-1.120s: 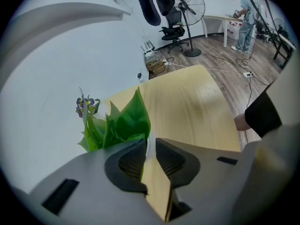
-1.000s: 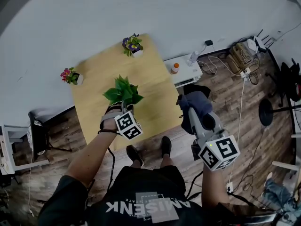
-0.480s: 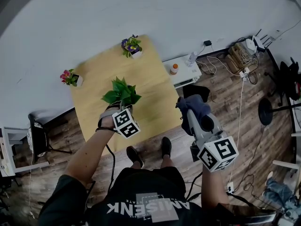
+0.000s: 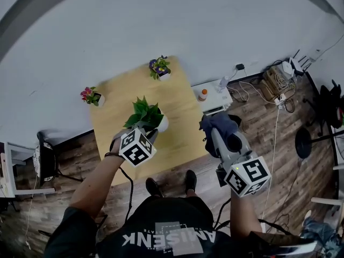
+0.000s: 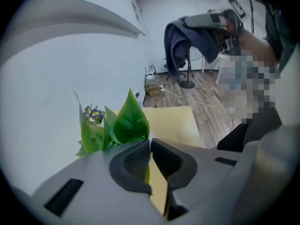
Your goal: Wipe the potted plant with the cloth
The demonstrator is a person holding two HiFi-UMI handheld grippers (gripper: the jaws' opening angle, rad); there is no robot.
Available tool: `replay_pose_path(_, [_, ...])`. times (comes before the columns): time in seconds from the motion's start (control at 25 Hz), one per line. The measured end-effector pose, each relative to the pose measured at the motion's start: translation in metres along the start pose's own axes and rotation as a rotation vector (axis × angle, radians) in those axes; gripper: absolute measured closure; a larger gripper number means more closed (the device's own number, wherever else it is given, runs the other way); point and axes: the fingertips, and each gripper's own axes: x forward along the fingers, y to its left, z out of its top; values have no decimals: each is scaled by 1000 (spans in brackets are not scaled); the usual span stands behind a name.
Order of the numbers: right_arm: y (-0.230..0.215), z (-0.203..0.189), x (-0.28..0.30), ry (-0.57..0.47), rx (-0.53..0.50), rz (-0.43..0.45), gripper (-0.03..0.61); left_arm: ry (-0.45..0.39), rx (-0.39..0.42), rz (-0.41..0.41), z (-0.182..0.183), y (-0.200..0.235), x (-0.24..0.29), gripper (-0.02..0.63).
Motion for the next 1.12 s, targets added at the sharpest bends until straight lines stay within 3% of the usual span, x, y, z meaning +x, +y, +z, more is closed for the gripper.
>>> replay_pose_path(0.32, [44,44,18,-62,-84,117,534,-140,-46,-70,65,14,-96,595])
replay_pose_path(0.52, [73,66,30,-106,-117,197,534,-179,-27,-44,93,21,-133,597])
replay_pose_path(1.12, [153,86,66,-135,-131,423,534,-249,-138,-81,108,34,-182,601])
